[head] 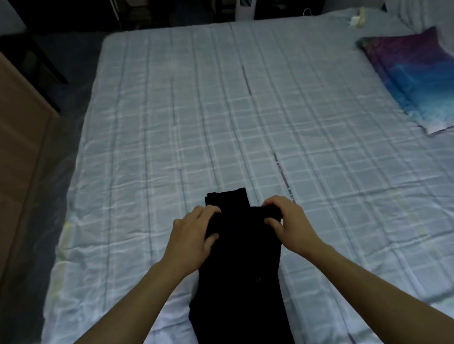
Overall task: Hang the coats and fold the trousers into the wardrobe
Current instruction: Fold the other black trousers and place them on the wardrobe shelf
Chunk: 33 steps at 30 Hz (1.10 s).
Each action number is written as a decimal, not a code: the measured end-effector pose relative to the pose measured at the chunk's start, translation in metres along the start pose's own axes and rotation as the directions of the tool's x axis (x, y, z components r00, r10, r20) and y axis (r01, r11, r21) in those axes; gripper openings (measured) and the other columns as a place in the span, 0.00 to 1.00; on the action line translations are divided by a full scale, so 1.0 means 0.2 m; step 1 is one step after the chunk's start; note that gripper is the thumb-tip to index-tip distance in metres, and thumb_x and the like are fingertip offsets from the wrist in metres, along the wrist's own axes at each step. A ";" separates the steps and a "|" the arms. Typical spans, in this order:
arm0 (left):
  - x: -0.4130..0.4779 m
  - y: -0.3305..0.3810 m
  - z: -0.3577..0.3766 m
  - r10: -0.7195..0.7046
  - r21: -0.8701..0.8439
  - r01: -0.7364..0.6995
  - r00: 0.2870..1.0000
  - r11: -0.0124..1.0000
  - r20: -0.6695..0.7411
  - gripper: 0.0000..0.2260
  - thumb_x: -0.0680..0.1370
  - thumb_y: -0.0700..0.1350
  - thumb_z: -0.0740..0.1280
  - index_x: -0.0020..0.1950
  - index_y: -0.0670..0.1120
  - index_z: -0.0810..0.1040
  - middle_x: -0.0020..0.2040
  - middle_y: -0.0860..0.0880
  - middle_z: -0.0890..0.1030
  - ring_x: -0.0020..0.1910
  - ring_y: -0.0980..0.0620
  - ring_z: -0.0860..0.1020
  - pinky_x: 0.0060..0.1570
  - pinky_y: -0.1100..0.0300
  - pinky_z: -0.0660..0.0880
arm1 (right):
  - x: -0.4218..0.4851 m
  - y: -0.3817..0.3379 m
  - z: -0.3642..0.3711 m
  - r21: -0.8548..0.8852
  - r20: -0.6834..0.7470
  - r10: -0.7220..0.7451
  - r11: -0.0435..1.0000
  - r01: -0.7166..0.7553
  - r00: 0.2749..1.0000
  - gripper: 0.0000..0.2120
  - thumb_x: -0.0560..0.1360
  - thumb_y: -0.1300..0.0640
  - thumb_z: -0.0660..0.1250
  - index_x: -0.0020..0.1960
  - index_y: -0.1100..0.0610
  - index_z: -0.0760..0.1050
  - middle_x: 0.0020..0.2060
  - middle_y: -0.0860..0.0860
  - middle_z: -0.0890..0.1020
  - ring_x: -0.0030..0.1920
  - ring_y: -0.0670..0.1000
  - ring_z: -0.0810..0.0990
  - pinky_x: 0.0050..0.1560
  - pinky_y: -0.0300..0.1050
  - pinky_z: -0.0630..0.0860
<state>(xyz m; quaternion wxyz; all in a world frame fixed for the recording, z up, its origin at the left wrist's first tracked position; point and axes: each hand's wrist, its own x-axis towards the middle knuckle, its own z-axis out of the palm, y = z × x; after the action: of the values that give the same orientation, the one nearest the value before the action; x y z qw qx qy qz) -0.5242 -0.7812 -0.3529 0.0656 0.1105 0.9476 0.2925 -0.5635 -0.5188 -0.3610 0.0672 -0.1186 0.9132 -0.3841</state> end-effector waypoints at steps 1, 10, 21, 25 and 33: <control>0.08 -0.06 0.03 -0.001 -0.001 0.001 1.000 1.000 0.013 0.21 0.76 0.45 0.69 0.66 0.57 0.68 0.57 0.55 0.74 0.55 0.52 0.76 0.55 0.47 0.71 | 0.08 0.05 0.04 0.001 0.011 0.012 1.000 -0.012 1.000 0.13 0.73 0.67 0.68 0.53 0.53 0.76 0.47 0.48 0.79 0.48 0.44 0.78 0.50 0.40 0.74; 0.71 -0.64 0.46 -0.077 -0.086 0.083 0.994 0.993 0.074 0.21 0.76 0.45 0.70 0.65 0.57 0.67 0.53 0.52 0.76 0.50 0.48 0.78 0.54 0.45 0.75 | 0.70 0.57 0.45 -0.012 0.034 0.073 0.997 -0.073 0.997 0.15 0.74 0.67 0.69 0.58 0.55 0.76 0.53 0.51 0.79 0.53 0.49 0.77 0.57 0.46 0.75; 0.59 -0.67 0.95 -0.014 0.381 0.023 1.000 0.924 -0.028 0.28 0.81 0.56 0.56 0.79 0.47 0.62 0.81 0.45 0.56 0.80 0.46 0.53 0.74 0.38 0.57 | 0.50 0.71 0.95 -0.466 0.114 -0.041 0.880 0.090 0.993 0.31 0.81 0.41 0.54 0.80 0.51 0.54 0.81 0.54 0.49 0.80 0.55 0.44 0.77 0.58 0.47; 0.63 -0.78 1.05 -0.031 0.401 0.013 0.999 0.916 0.039 0.29 0.81 0.57 0.57 0.81 0.49 0.58 0.82 0.47 0.54 0.81 0.47 0.49 0.74 0.35 0.55 | 0.54 0.81 1.02 -0.520 0.149 -0.004 0.850 0.082 0.989 0.32 0.81 0.40 0.55 0.81 0.47 0.50 0.81 0.53 0.47 0.80 0.55 0.43 0.76 0.63 0.50; 0.66 -0.84 1.14 -0.001 0.408 0.008 1.000 0.913 -0.016 0.33 0.78 0.59 0.60 0.81 0.50 0.57 0.81 0.47 0.55 0.81 0.45 0.51 0.73 0.33 0.54 | 0.57 0.89 1.08 -0.520 0.133 -0.029 0.849 0.094 0.991 0.33 0.79 0.40 0.57 0.81 0.46 0.50 0.81 0.53 0.47 0.80 0.56 0.43 0.76 0.67 0.49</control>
<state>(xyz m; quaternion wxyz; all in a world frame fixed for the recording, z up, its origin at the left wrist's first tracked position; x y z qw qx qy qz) -0.6372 -0.7617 -0.6429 0.0346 0.1172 0.9885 0.0892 -0.6573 -0.5773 -0.6431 0.0747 -0.1845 0.9733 -0.1147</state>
